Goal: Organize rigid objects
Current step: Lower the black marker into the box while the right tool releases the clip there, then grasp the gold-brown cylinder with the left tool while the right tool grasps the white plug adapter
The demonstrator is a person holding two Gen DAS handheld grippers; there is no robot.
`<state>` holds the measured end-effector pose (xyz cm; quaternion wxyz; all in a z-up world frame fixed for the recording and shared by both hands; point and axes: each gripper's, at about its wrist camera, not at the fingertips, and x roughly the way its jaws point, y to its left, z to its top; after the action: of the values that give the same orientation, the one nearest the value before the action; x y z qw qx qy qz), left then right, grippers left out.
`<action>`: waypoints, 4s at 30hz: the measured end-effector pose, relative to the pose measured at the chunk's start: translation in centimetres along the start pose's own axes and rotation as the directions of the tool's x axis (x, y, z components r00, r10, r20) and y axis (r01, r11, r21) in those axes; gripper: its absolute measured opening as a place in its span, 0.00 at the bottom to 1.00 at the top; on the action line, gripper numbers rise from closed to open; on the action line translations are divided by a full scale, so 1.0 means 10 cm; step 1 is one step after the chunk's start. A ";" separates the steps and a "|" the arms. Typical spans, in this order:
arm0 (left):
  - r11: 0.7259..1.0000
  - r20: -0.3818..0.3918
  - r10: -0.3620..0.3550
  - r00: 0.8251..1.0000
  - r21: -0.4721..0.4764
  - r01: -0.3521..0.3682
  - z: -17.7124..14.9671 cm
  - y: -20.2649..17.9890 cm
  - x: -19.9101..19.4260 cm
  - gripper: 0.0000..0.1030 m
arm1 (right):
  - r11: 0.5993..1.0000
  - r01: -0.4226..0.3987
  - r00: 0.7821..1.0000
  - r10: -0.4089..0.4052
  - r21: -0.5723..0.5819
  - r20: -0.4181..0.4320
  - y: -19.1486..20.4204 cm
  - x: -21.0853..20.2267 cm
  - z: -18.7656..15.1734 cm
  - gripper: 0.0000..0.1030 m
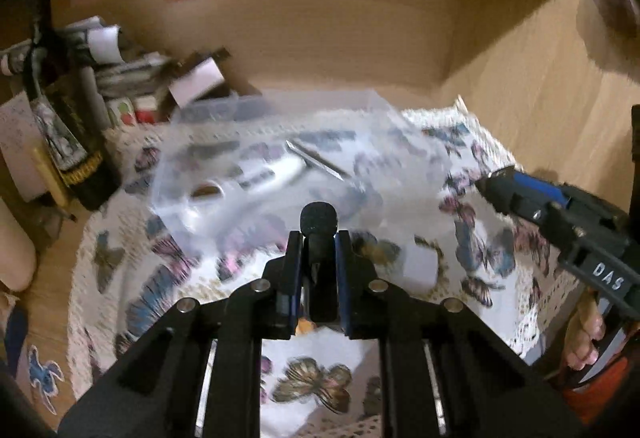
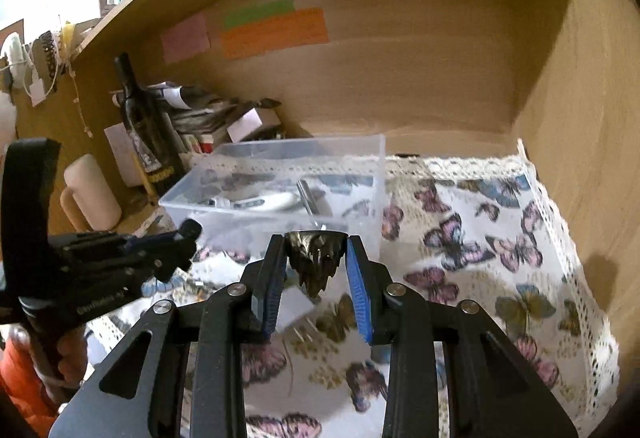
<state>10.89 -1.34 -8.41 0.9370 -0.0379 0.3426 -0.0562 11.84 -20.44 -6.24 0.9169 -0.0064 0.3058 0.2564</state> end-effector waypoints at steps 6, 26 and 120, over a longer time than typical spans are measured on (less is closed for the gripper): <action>1.000 0.069 0.003 0.998 -0.010 -0.002 0.23 0.17 -0.10 0.15 | 0.999 0.023 1.000 -0.023 -0.028 0.021 0.10 0.12 0.20 0.27; 0.999 0.086 0.030 0.996 -0.047 -0.026 0.73 0.66 0.25 0.15 | 0.994 0.069 0.998 -0.067 -0.086 0.020 0.22 0.70 0.67 0.27; 0.977 -0.307 -0.083 0.948 0.163 0.138 -0.33 -0.22 0.73 0.56 | 0.998 0.064 0.973 -0.067 -0.018 -0.221 -0.17 0.33 -0.34 0.33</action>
<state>14.15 -4.55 -15.40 0.8695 0.0378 0.4706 -0.1449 12.99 -20.96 -11.07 0.8850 -0.0500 0.4043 0.2254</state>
